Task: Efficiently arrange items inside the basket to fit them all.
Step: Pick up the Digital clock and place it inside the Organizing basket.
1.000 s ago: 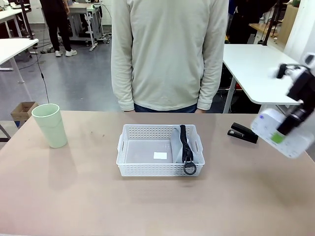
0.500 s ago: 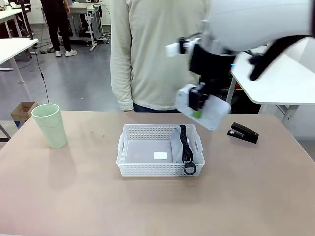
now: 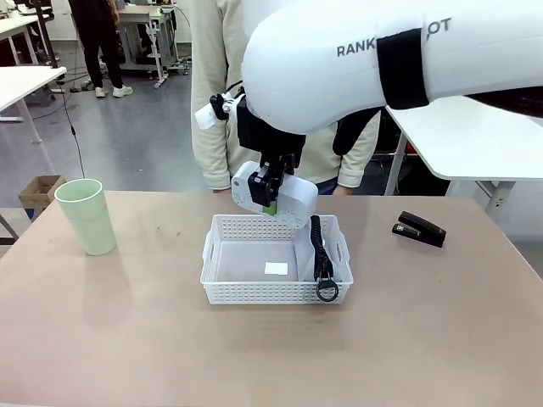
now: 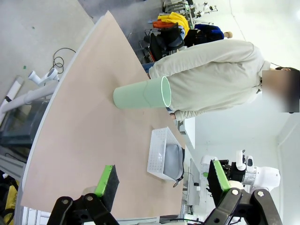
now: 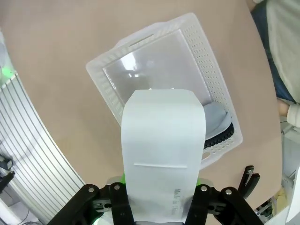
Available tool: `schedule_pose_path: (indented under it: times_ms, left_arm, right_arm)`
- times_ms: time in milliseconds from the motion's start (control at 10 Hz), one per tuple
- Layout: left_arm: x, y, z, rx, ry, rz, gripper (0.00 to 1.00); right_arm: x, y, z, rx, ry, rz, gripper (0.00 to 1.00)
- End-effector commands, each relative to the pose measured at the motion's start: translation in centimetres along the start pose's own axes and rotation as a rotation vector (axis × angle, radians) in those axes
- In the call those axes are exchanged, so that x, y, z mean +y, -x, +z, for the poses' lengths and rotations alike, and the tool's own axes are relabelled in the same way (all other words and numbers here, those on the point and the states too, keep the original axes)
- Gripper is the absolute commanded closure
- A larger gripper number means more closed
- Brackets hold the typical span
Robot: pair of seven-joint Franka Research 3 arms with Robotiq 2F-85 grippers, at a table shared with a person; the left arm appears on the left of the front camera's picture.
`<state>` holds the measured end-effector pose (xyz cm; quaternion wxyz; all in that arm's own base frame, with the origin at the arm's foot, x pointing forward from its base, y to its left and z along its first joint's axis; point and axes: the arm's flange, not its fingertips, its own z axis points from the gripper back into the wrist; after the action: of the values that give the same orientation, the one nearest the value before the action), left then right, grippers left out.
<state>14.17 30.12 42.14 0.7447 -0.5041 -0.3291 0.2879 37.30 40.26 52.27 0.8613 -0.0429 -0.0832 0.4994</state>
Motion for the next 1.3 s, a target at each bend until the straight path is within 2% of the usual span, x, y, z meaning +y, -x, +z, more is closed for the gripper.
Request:
schedule_pose_path:
  times_ms: [0, 400, 800, 1200]
  left_arm:
    - [-0.1, 0.0, 0.2, -0.013, 0.021, -0.024, 0.0]
    - [-0.1, 0.0, 0.2, -0.013, 0.021, -0.024, 0.0]
    - [-0.1, 0.0, 0.2, -0.013, 0.021, -0.024, 0.0]
    - [-0.1, 0.0, 0.2, -0.013, 0.021, -0.024, 0.0]
  right_arm:
    - [-0.1, 1.1, 1.4, -0.015, 0.015, -0.051, 0.5]
    - [-0.5, 0.4, 1.1, -0.011, 0.011, -0.023, 0.49]
    - [0.2, -0.5, -8.5, -0.066, -0.066, 0.142, 0.49]
    - [-0.4, -1.6, -14.2, -0.094, -0.071, 0.173, 0.49]
